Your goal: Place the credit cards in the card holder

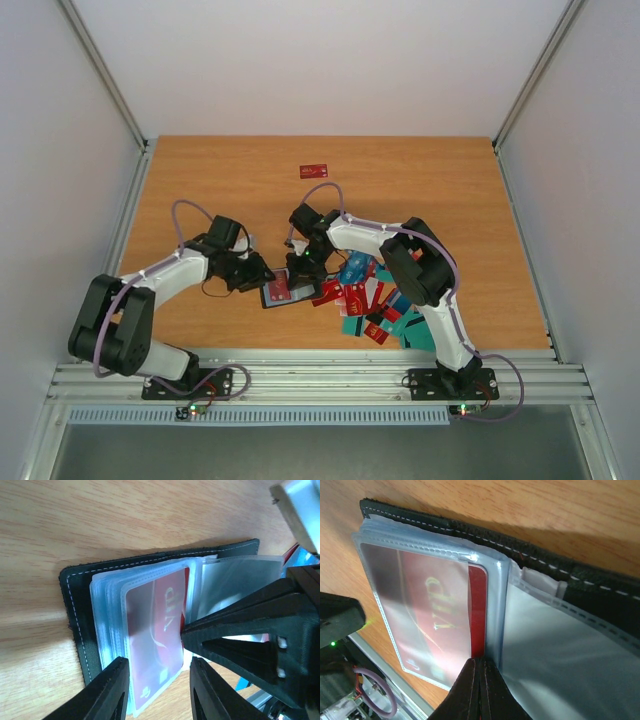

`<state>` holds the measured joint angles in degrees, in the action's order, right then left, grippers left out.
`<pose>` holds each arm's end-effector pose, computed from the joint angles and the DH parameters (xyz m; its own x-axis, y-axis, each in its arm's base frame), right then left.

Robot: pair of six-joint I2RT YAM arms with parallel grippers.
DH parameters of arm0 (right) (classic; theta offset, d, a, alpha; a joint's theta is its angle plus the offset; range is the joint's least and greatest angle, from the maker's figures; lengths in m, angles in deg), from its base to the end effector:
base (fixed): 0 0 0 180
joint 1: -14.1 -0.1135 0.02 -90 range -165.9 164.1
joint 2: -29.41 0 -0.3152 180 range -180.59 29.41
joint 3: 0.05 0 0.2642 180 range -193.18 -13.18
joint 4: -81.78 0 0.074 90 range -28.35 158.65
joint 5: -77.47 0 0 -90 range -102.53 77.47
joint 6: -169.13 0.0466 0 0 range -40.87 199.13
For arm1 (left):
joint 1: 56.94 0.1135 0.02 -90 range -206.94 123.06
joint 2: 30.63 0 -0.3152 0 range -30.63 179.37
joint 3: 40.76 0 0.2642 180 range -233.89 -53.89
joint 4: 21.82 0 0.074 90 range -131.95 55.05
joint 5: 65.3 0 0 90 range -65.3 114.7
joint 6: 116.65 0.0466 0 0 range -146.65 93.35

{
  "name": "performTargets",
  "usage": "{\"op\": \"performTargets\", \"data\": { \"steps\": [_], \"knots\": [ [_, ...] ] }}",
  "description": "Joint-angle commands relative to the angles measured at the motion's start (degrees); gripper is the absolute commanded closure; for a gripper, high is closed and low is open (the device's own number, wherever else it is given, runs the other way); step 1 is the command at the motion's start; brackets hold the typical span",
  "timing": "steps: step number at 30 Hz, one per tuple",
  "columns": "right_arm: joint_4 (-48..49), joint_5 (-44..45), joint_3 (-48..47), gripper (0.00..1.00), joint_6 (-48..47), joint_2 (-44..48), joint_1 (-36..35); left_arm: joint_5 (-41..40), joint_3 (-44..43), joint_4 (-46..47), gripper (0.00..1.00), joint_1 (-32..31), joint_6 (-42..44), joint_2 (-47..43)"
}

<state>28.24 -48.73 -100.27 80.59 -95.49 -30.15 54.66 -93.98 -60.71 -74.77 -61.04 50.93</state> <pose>0.3126 0.3429 0.1524 -0.7175 -0.6703 -0.1894 -0.6314 0.5111 0.5832 0.2314 -0.0989 0.1944 -0.9781 -0.1994 -0.0593 -0.1250 0.7912 -0.5986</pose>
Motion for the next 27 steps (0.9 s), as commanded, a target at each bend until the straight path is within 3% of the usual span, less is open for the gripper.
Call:
{"op": "performTargets", "data": {
  "steps": [1,27],
  "knots": [
    [-1.61,2.29,0.78,0.99,-0.50,-3.64,-0.65,0.53,0.64,3.15,0.64,-0.61,-1.02,2.70],
    [-2.27,1.58,0.76,0.99,-3.42,-3.82,-0.04,-0.26,-1.75,4.53,0.65,-2.86,-3.05,5.14]
  ]
}}
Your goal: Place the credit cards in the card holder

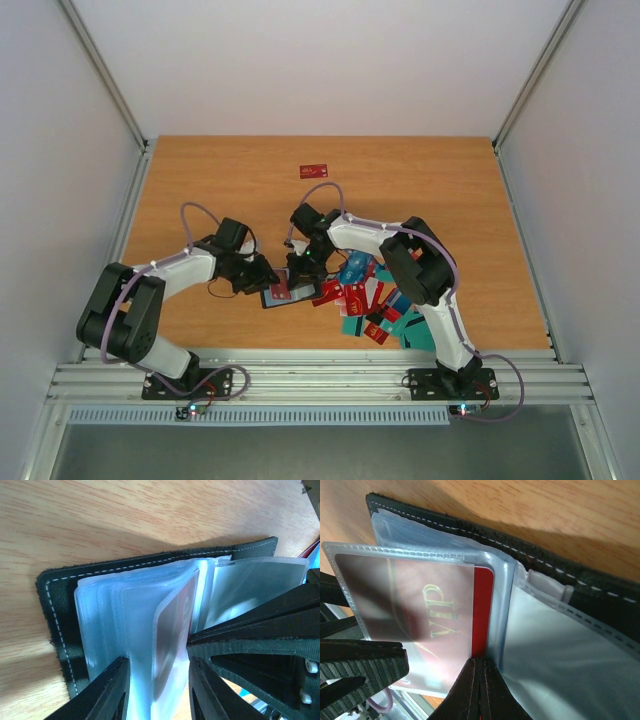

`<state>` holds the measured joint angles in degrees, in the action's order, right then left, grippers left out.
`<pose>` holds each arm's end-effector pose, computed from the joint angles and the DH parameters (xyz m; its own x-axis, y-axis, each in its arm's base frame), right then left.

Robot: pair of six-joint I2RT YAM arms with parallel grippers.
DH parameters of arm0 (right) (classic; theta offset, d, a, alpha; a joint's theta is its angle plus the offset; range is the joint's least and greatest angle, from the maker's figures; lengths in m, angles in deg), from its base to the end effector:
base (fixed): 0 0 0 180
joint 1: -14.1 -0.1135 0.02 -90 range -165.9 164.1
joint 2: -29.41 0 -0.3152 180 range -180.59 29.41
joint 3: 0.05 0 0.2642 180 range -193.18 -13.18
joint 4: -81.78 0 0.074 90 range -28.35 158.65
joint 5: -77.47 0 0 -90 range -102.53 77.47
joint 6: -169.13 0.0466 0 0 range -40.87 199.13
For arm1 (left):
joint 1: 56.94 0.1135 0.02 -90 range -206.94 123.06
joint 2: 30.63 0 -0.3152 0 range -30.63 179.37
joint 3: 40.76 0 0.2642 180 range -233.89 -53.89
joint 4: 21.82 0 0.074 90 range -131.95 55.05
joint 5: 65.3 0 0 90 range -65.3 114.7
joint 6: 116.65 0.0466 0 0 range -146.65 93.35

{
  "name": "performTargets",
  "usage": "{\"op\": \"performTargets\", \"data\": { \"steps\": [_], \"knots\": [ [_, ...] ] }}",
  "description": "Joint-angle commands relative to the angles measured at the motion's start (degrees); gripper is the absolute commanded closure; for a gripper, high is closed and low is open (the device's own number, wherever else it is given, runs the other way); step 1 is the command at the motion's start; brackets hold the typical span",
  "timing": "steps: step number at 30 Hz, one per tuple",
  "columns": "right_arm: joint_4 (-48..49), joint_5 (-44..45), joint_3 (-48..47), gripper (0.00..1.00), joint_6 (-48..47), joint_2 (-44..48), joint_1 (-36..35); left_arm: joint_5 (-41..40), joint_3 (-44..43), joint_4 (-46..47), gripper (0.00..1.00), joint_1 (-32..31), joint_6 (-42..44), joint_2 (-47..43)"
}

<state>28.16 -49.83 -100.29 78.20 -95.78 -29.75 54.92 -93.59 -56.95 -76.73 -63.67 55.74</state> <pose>0.3145 0.3413 0.1508 -0.6964 -0.6869 -0.2078 -0.6491 0.4794 0.5907 0.2384 -0.1107 0.1757 -0.9797 -0.2004 -0.0081 -0.1566 0.7896 -0.5933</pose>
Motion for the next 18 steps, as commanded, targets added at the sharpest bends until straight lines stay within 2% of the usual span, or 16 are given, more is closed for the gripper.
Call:
{"op": "performTargets", "data": {
  "steps": [1,9,18],
  "knots": [
    [-2.20,2.63,0.72,0.99,-1.04,-3.42,-0.32,-1.35,-2.83,-0.35,0.66,-1.01,-0.14,0.49],
    [-2.22,2.17,0.49,0.99,-1.29,-3.53,0.11,-7.40,-6.93,-8.96,0.68,-2.37,2.15,1.07],
    [-2.22,1.81,0.36,0.99,-1.36,-3.42,0.69,-6.84,-9.59,-8.69,0.73,-4.16,2.06,3.66]
  ]
}}
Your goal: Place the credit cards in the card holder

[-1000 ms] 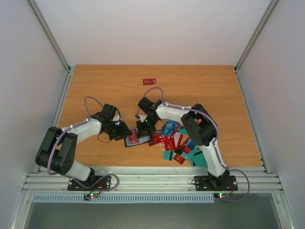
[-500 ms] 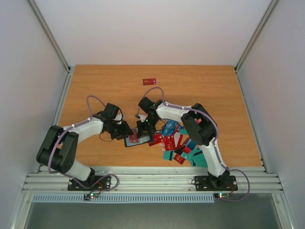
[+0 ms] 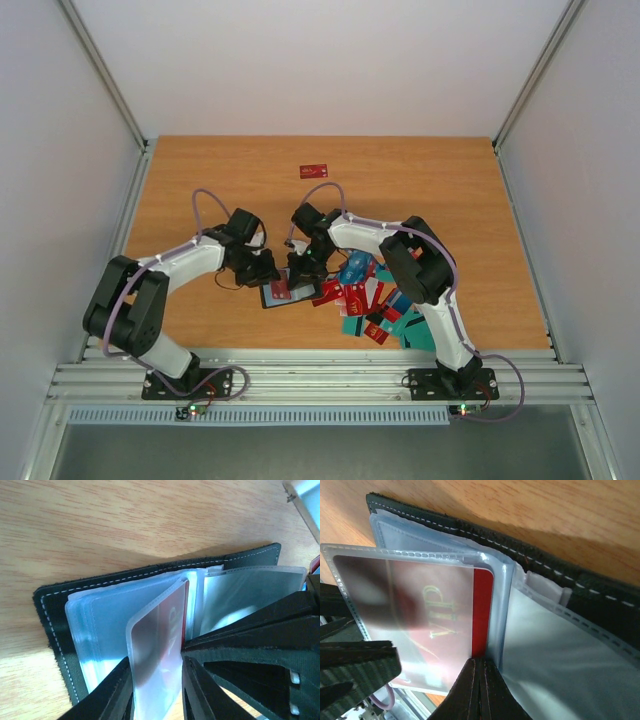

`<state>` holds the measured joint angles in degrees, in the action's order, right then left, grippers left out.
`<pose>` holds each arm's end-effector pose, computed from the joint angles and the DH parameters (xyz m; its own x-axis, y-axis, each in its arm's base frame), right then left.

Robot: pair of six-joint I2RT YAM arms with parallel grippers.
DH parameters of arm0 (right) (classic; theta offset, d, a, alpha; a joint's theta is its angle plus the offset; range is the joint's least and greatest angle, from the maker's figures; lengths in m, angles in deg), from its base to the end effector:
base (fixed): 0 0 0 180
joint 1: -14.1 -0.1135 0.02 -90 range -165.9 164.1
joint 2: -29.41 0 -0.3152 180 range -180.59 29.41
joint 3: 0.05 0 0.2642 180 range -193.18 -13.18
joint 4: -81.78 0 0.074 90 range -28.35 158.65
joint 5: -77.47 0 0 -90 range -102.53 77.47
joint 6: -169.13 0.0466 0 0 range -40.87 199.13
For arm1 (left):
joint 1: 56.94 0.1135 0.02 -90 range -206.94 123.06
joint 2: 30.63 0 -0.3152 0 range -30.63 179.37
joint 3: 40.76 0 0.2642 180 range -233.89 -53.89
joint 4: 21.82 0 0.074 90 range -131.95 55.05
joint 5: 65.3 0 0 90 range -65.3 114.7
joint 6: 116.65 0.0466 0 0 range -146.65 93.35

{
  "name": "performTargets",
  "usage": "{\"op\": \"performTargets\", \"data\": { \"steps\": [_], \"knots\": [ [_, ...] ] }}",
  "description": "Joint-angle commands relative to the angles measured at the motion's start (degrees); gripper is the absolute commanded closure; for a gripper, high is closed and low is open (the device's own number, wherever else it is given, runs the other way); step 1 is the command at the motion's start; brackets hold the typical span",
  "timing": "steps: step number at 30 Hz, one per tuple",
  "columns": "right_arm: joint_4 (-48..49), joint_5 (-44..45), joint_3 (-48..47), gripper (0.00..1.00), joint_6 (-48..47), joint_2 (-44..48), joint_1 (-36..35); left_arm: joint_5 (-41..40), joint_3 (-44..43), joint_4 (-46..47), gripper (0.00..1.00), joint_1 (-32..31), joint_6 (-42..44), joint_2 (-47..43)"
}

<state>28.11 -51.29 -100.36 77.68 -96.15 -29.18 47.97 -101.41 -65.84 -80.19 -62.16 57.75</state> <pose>0.3174 0.3390 0.1489 -0.6985 -0.6848 -0.2077 -0.6401 0.4680 0.6093 0.2514 -0.1280 0.1947 -0.9869 -0.1567 -0.0370 -0.1191 0.8651 -0.4873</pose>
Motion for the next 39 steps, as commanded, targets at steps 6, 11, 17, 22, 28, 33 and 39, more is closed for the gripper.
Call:
{"op": "performTargets", "data": {
  "steps": [6,11,17,22,28,33,39],
  "knots": [
    [-2.18,3.12,0.52,0.99,-0.76,-2.37,0.45,1.93,-1.98,2.21,0.87,-0.84,-1.20,3.35],
    [-2.25,2.92,0.77,0.99,-0.48,-0.67,0.79,2.00,-2.97,1.13,1.00,-0.84,-0.98,4.35],
    [-3.95,2.68,0.44,0.99,-0.03,2.65,1.29,0.09,-7.01,-4.90,1.00,-0.84,1.39,5.05],
    [-5.98,2.82,0.50,0.99,0.13,7.25,2.14,-1.94,-12.46,-13.34,1.00,-0.83,5.22,6.39],
    [-8.41,5.06,2.43,0.99,-0.07,13.30,3.11,-5.29,-18.43,-22.06,1.00,-0.84,10.33,10.08],
    [-10.03,8.67,6.19,0.99,0.08,19.13,4.57,-10.21,-22.36,-27.27,0.98,-0.84,12.01,12.20],
    [-12.32,13.07,10.61,0.98,-0.20,27.07,7.40,-16.64,-26.93,-32.40,0.97,-1.25,11.80,15.15]
  ]
}}
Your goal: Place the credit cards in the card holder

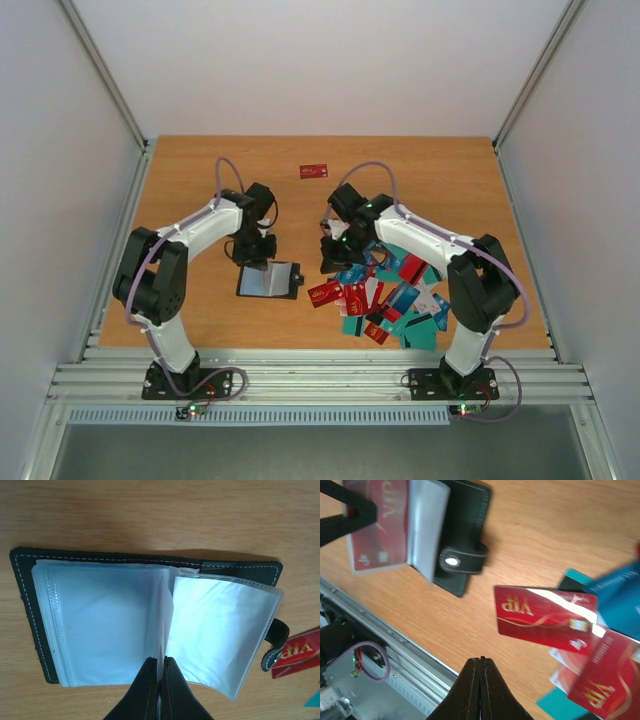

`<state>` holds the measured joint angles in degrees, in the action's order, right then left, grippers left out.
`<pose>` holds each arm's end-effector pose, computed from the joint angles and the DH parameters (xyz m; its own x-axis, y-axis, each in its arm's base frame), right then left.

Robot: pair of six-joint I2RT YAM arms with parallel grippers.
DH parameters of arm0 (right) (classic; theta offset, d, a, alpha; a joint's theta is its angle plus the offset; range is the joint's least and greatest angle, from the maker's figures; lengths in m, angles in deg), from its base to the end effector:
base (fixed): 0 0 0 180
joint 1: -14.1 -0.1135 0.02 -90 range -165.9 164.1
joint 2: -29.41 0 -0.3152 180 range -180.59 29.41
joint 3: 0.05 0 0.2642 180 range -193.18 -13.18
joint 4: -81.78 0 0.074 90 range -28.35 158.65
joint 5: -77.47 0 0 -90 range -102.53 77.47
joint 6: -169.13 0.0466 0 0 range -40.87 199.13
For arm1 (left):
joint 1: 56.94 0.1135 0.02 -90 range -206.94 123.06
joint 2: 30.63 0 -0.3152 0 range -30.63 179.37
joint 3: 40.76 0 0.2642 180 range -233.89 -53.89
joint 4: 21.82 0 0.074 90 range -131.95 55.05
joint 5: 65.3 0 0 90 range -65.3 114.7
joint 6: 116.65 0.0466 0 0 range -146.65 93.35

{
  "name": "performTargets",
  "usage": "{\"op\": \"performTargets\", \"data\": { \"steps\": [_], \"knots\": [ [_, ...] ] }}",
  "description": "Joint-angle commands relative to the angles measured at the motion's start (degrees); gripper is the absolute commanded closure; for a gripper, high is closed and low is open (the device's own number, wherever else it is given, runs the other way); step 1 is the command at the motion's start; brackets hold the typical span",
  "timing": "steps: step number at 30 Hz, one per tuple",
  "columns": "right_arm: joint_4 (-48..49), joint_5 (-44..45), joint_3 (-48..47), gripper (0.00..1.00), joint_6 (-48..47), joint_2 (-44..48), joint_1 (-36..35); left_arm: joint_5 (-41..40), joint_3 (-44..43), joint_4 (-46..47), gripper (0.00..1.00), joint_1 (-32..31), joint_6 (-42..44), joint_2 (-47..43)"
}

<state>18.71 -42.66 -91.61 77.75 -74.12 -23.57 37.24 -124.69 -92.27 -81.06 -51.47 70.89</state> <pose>0.2878 0.2518 0.2547 -0.7493 -0.6048 -0.2697 -0.6493 0.5910 0.4786 0.3052 -0.1477 0.2231 -0.9982 -0.0020 0.0600 -0.0147 0.9773 -0.2113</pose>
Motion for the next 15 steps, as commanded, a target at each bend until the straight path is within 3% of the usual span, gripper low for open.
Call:
{"op": "performTargets", "data": {
  "steps": [1,15],
  "knots": [
    [-3.37,4.93,2.48,0.98,-0.41,6.07,2.25,-6.54,-4.49,-6.53,0.97,-0.54,1.03,2.68],
    [-8.28,8.47,8.11,0.97,-1.18,16.11,6.79,-19.13,-15.99,-13.53,0.89,-10.66,-3.54,12.48]
  ]
}}
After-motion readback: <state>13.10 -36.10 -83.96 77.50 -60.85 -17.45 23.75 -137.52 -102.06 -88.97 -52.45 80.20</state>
